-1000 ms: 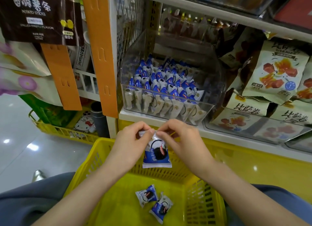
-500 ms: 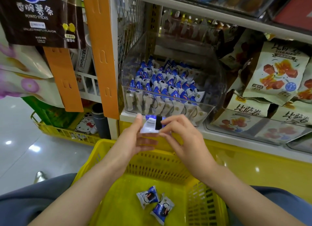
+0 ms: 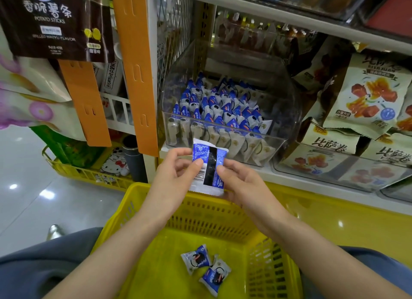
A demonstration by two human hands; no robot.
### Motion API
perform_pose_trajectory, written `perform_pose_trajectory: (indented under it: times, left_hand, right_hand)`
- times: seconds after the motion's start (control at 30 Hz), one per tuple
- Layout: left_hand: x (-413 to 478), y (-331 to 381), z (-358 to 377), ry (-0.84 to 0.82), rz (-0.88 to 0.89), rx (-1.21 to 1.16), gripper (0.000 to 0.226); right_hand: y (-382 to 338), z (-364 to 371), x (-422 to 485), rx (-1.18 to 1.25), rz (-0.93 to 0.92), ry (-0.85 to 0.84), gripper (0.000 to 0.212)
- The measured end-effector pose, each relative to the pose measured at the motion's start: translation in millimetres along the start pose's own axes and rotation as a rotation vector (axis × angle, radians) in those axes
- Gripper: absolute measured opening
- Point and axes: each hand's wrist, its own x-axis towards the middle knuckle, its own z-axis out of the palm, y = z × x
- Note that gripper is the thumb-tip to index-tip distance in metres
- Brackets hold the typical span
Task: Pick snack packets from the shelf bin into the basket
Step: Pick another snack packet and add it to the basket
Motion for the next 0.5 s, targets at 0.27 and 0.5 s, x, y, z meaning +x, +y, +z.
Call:
perform_pose_trajectory:
  times: [0.27, 0.5]
  left_hand:
    - [-6, -11, 3, -0.006, 0.302, 0.514, 0.033]
    - [-5, -10, -3, -0.119, 0.355, 0.621, 0.025]
  right_hand:
    - [3, -1, 2, 0.091, -0.013, 0.092, 0.026]
    - [6, 0, 1, 0.039, -0.046, 0.127, 0.030]
